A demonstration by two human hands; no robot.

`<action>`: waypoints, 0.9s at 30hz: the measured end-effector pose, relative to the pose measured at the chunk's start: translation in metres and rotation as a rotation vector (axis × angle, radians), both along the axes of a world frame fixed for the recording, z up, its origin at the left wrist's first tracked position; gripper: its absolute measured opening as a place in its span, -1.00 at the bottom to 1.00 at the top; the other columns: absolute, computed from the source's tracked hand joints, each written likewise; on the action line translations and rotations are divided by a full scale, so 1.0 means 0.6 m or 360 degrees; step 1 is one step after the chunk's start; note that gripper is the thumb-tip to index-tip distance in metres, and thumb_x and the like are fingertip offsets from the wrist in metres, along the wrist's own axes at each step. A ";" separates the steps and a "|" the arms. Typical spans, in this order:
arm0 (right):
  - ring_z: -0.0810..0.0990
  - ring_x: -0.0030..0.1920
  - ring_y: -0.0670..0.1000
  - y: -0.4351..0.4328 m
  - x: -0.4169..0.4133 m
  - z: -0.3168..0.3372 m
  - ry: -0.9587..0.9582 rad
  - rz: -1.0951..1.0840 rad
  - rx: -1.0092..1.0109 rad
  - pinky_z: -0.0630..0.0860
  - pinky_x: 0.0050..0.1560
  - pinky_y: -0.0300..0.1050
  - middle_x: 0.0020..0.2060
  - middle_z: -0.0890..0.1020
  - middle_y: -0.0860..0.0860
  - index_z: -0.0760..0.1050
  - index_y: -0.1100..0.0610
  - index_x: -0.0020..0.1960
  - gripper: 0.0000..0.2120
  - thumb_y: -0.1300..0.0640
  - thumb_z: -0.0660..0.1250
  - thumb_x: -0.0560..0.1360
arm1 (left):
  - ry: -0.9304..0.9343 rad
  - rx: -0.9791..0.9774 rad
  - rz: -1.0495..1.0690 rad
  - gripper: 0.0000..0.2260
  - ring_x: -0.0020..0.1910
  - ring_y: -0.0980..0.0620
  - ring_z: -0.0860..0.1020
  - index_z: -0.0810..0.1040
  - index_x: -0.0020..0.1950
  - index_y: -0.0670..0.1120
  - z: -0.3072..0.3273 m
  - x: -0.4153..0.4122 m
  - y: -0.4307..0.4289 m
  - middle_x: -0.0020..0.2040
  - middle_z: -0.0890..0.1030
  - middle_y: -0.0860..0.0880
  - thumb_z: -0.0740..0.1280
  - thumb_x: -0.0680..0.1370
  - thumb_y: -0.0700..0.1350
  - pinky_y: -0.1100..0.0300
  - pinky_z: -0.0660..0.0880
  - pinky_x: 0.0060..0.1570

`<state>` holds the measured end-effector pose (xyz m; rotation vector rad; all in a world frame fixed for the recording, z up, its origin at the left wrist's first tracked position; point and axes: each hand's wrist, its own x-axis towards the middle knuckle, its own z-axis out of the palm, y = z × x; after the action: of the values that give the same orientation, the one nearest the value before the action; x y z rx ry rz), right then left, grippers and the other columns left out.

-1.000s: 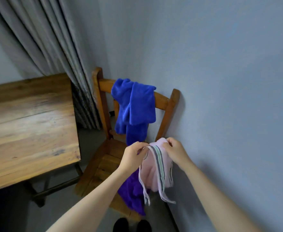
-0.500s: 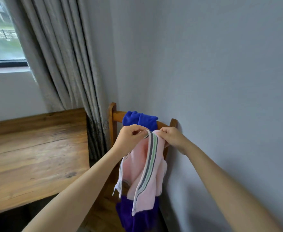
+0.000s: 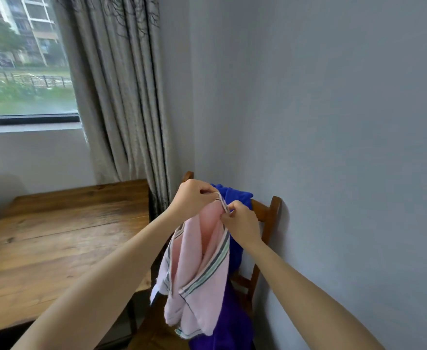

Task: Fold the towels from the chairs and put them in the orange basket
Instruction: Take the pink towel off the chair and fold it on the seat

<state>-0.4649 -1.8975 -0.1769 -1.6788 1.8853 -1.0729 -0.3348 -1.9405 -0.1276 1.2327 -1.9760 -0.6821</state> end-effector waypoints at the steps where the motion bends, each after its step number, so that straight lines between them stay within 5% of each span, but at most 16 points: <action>1: 0.44 -0.34 -0.06 -0.007 0.000 0.002 0.0018 0.0014 0.0036 0.29 -0.40 -0.30 -0.37 0.46 -0.06 0.32 0.06 -0.27 -0.77 0.07 0.26 0.52 | -0.0006 -0.0017 0.0037 -0.88 -0.17 0.05 0.57 0.69 -0.09 -0.14 0.001 0.012 -0.005 -0.16 0.67 -0.05 0.35 0.46 -0.24 0.35 0.42 -0.19; 7: 0.40 -0.40 -0.08 -0.028 -0.010 -0.024 0.0289 0.0173 0.0411 0.35 -0.33 -0.22 -0.44 0.43 -0.06 0.32 0.07 -0.36 -0.72 0.16 0.24 0.52 | 0.0246 -0.0040 0.0291 -0.87 -0.08 0.03 0.58 0.67 -0.02 -0.19 0.020 0.088 -0.033 -0.09 0.66 -0.09 0.36 0.48 -0.24 0.15 0.48 0.05; 12: 0.37 -0.43 -0.09 -0.024 -0.045 -0.026 0.0427 0.0104 0.0560 0.33 -0.37 -0.27 -0.47 0.41 -0.04 0.29 0.09 -0.41 -0.68 0.25 0.24 0.50 | 0.0437 -0.0001 0.0487 -0.86 -0.13 0.02 0.55 0.66 0.00 -0.17 0.000 0.142 -0.066 -0.10 0.66 -0.14 0.36 0.48 -0.23 0.12 0.49 0.00; 20: 0.49 -0.53 -0.08 -0.067 -0.027 0.059 -0.0656 0.0081 0.0674 0.42 -0.55 -0.30 -0.64 0.48 -0.04 0.39 0.22 -0.37 -0.72 0.46 0.18 0.46 | 0.0017 0.0286 0.0548 -0.83 -0.01 -0.01 0.54 0.65 -0.03 -0.18 -0.132 0.124 -0.094 -0.10 0.62 -0.12 0.28 0.54 -0.16 0.31 0.32 -0.14; 22: 0.54 -0.46 -0.06 -0.078 -0.001 0.065 -0.0789 0.0071 0.0663 0.50 -0.44 -0.21 -0.49 0.51 0.07 0.39 0.23 -0.34 -0.74 0.48 0.18 0.46 | 0.0147 0.0328 0.0527 -0.79 0.01 -0.02 0.57 0.63 0.06 -0.20 -0.144 0.109 -0.075 -0.01 0.63 -0.10 0.26 0.57 -0.14 0.26 0.39 -0.03; 24: 0.55 -0.29 0.02 -0.081 0.026 0.064 -0.0904 0.0060 0.0693 0.52 -0.28 -0.13 -0.34 0.49 0.12 0.40 0.26 -0.27 -0.77 0.50 0.17 0.48 | 0.0441 0.0332 0.0450 -0.81 -0.19 0.02 0.57 0.62 -0.03 -0.17 -0.145 0.097 -0.041 -0.14 0.63 -0.10 0.24 0.58 -0.12 0.21 0.44 -0.12; 27: 0.58 0.01 0.15 -0.088 0.055 0.056 -0.1076 -0.0044 0.0694 0.52 -0.27 -0.16 -0.14 0.55 0.20 0.42 0.29 -0.18 -0.86 0.47 0.20 0.50 | 0.0726 0.0270 0.0350 -0.85 -0.25 0.09 0.51 0.55 -0.06 -0.14 -0.150 0.089 0.025 -0.22 0.56 -0.02 0.22 0.58 -0.13 0.41 0.43 -0.28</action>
<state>-0.4318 -1.9505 -0.1431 -0.8964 1.5400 -0.9804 -0.2817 -1.9252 -0.2174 1.2390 -1.4116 -0.9367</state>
